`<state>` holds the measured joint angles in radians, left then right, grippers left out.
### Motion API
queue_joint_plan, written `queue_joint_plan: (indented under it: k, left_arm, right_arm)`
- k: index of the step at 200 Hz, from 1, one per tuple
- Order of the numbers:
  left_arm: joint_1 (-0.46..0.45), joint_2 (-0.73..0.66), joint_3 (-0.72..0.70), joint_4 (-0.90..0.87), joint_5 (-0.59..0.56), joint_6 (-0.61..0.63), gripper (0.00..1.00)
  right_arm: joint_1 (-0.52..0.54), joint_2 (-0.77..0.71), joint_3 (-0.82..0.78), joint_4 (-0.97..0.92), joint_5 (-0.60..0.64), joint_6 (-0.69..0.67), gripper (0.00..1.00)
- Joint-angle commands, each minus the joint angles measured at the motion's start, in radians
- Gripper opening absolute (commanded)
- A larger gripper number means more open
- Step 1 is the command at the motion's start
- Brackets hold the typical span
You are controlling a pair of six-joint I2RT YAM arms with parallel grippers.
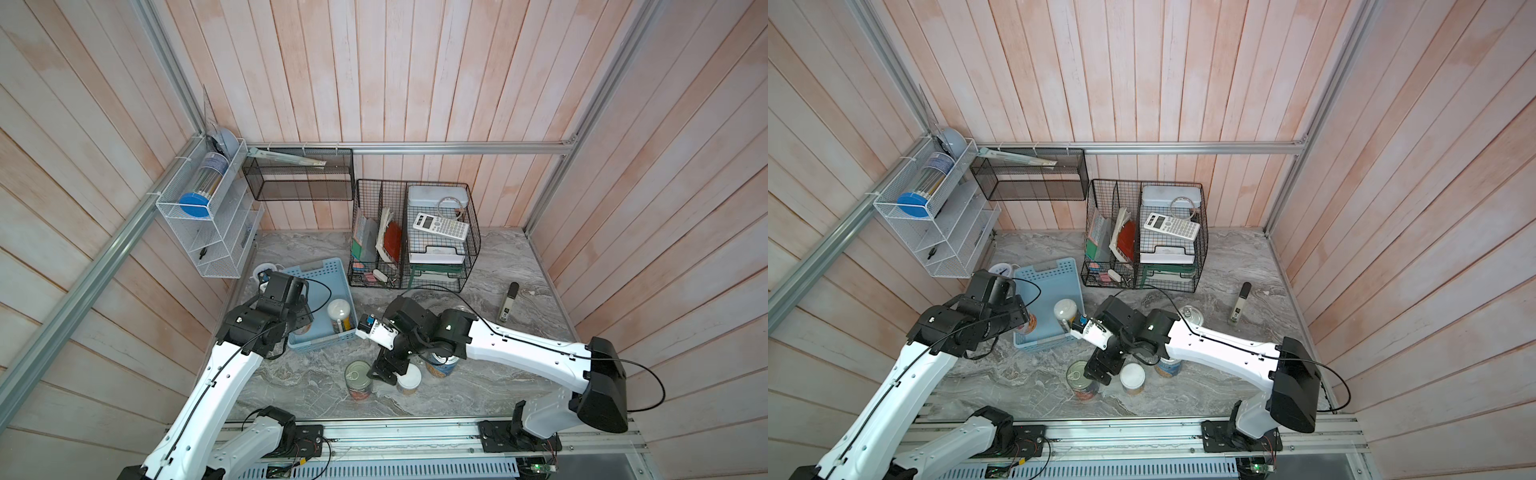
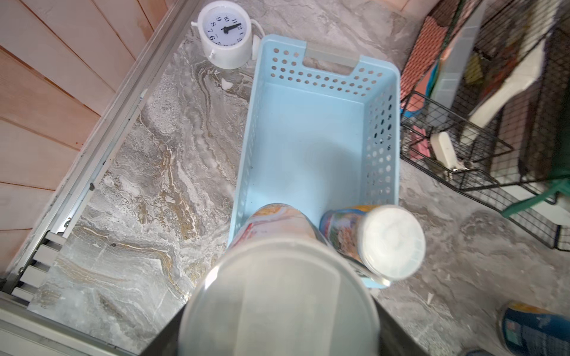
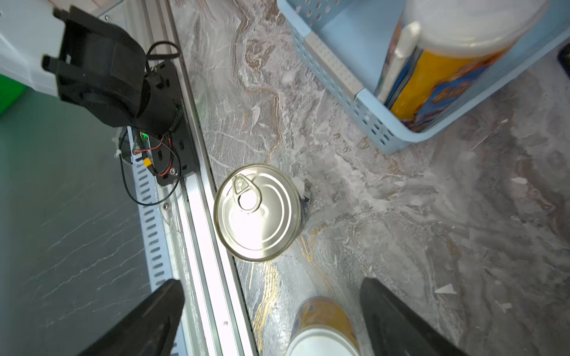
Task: Put the canned food in the basket
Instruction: Pick up the canned food from the center of the board, then place the canned food in the basket.
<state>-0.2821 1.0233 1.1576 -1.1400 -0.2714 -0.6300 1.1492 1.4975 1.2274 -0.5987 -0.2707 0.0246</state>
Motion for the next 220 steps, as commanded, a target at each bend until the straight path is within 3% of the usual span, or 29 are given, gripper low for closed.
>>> queue_joint_plan:
  k: [1,22,49,100,175,220]
  left_arm:
    - [0.097,0.022,-0.033,0.194,0.119,0.124,0.57]
    - [0.158,0.065,-0.066,0.255,0.185,0.148,0.55]
    - [0.166,0.095,-0.089,0.265,0.193,0.166,0.55]
    - [0.169,0.114,-0.158,0.27,0.147,0.2,0.55]
    - [0.17,0.191,-0.14,0.256,0.115,0.234,0.55]
    - [0.17,0.233,-0.133,0.243,0.112,0.236,0.64]
  right_arm:
    - [0.028,0.012,-0.001,-0.02,0.027,-0.002,0.96]
    - [0.055,0.044,0.01,-0.028,0.027,-0.002,0.96]
    - [0.07,0.078,0.032,-0.036,0.051,0.001,0.96]
    - [0.087,0.146,0.085,-0.051,0.079,-0.016,0.97]
    - [0.098,0.228,0.133,-0.049,0.079,-0.035,0.98]
    - [0.1,0.325,0.205,-0.113,0.096,-0.06,0.98]
